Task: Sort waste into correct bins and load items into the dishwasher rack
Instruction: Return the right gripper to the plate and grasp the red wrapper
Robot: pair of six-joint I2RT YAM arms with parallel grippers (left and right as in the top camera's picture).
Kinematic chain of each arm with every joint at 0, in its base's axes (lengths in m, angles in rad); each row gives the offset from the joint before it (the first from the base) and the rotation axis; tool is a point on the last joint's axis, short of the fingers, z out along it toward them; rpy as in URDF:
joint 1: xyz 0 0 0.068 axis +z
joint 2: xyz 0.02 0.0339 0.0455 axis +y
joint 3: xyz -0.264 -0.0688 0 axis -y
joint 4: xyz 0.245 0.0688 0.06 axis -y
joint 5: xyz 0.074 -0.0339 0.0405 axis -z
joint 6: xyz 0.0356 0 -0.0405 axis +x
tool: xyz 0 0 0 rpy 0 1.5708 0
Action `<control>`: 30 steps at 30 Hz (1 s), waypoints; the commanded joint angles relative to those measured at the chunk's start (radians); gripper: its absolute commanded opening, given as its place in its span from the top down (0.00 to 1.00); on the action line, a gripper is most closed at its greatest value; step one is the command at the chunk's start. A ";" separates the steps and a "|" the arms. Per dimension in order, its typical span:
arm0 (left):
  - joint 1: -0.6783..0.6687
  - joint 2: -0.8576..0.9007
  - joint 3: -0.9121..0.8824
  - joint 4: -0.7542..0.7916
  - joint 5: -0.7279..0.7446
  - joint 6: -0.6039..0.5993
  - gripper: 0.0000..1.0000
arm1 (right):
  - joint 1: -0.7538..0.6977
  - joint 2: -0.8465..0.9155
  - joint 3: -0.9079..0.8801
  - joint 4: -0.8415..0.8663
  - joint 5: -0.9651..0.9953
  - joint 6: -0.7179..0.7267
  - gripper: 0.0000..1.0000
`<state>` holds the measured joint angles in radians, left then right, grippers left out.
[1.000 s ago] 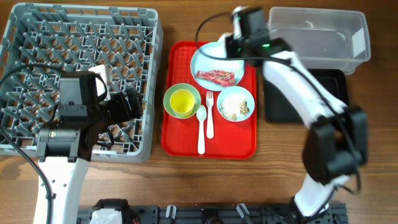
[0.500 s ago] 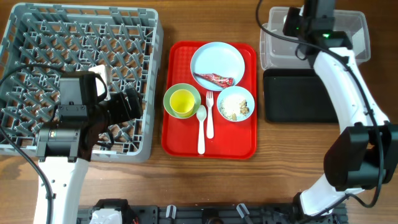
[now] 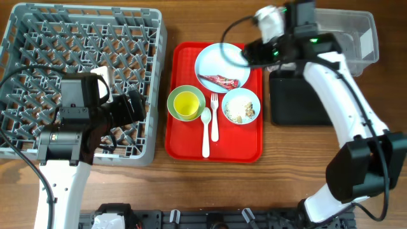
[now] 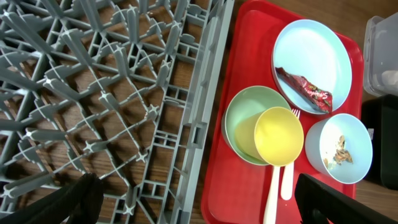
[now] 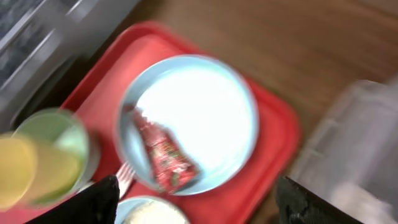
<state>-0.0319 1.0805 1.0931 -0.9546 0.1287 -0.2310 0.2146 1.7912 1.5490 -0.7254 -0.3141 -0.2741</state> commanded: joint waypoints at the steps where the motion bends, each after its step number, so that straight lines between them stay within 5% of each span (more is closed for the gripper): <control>1: -0.005 0.001 0.017 -0.001 0.012 -0.013 0.00 | 0.062 0.044 0.006 -0.027 0.011 -0.161 0.21; 7: -0.005 0.001 0.017 -0.001 0.012 -0.013 0.00 | 0.114 0.126 0.006 -0.042 0.022 -0.225 0.26; 12: -0.005 0.001 0.017 -0.001 0.012 -0.013 0.00 | 0.133 0.187 0.006 -0.037 0.023 -0.285 0.19; 30: -0.005 0.001 0.017 -0.001 0.012 -0.013 0.00 | 0.156 0.322 0.006 0.075 0.030 -0.272 0.23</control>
<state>-0.0319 1.0809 1.0931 -0.9550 0.1284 -0.2310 0.3653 2.0743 1.5490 -0.6640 -0.2871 -0.5404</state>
